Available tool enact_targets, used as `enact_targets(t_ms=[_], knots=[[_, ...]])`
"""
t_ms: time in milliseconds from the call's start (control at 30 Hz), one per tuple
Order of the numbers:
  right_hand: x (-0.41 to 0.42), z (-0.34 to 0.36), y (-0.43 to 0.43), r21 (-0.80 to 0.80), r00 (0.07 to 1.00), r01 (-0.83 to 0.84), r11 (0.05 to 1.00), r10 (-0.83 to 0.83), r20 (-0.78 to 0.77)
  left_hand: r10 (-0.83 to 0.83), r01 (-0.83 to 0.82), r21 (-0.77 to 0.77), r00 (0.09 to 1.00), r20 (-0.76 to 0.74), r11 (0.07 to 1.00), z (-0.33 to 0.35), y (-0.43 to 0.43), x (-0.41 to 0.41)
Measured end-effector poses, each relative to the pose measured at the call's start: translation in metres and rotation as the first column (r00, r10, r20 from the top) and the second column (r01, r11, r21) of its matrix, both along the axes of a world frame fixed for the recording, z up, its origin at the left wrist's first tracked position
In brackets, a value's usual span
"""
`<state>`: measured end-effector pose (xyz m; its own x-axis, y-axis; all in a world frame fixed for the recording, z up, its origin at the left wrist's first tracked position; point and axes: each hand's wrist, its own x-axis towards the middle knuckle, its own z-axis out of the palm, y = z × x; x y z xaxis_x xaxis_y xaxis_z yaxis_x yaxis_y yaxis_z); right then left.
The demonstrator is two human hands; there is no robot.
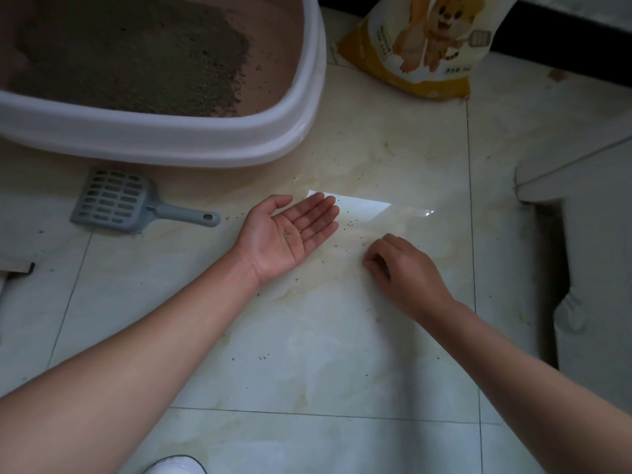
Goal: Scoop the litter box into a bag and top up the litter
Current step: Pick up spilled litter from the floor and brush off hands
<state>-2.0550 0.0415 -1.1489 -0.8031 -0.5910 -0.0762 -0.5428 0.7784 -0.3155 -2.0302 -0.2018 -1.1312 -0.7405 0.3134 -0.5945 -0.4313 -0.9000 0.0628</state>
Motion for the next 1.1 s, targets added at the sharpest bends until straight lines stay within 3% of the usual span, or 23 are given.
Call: enact_targets(t_ms=[267, 400, 533, 667, 933, 1100], knots=[[-0.012, 0.009, -0.017, -0.009, 0.975, 0.195, 0.981, -0.192, 0.109, 0.032, -0.033, -0.008, 0.999, -0.018, 0.999, 0.003, -0.008, -0.003], [-0.031, 0.021, -0.041, 0.291, 0.990, 0.107, 0.951, -0.128, 0.052, 0.035, -0.035, -0.011, 0.999, -0.017, 0.999, 0.002, -0.008, -0.002], [-0.037, 0.036, -0.063, 0.563, 0.999, -0.031, 0.826, 0.013, 0.035, 0.048, -0.048, -0.010, 0.999, -0.015, 0.999, 0.004, -0.008, -0.005], [-0.036, 0.049, -0.087, 0.705, 0.997, -0.079, 0.705, 0.039, 0.073, 0.064, -0.064, 0.002, 0.998, -0.024, 0.998, 0.006, -0.011, -0.008], [-0.050, 0.048, -0.090, 0.625, 0.973, 0.004, 0.781, -0.147, 0.178, 0.113, -0.113, -0.006, 0.993, -0.032, 0.994, 0.008, -0.022, -0.006], [-0.055, 0.047, -0.090, 0.586, 0.966, -0.012, 0.810, -0.143, 0.217, 0.141, -0.141, -0.012, 0.990, -0.025, 0.990, 0.008, -0.025, -0.009]])
